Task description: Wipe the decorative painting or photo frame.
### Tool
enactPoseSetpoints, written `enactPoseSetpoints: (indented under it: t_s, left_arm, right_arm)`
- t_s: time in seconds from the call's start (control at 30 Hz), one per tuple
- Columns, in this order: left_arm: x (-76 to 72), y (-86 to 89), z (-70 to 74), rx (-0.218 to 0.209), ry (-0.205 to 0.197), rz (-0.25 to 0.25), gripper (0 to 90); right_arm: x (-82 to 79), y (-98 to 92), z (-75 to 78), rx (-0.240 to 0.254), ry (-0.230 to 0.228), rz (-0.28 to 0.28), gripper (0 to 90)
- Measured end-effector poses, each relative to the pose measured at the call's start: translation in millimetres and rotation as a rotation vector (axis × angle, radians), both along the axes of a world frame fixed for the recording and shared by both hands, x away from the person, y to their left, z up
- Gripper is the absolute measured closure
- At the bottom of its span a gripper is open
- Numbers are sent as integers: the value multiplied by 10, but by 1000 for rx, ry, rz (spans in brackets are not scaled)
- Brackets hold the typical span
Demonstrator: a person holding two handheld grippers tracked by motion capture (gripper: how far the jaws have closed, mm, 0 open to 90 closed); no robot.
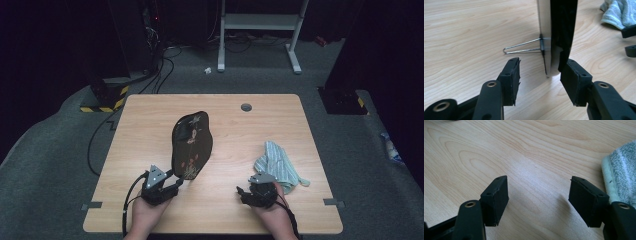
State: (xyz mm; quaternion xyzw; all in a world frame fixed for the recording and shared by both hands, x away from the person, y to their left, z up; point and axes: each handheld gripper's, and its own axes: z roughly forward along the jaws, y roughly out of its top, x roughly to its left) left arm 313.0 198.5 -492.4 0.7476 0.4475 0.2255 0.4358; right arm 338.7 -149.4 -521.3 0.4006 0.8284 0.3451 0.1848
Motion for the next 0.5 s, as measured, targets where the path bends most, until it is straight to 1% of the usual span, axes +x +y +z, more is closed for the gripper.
enactPoseSetpoints:
  t_s: [0.17, 0.27, 0.33, 0.5]
  left_arm:
    - [26, 72, 11, -6, -3, 21, 505]
    - [33, 89, 11, -9, -2, 25, 507]
    - [40, 105, 12, -10, 0, 24, 534]
    - [69, 140, 9, -12, 2, 32, 557]
  right_arm:
    - [0, -10, 4, 2, -1, -3, 315]
    - [-1, -7, -2, 2, 1, -2, 315]
    - [-5, -3, -2, 2, 3, -2, 316]
    - [-8, -1, -6, -1, 4, -3, 316]
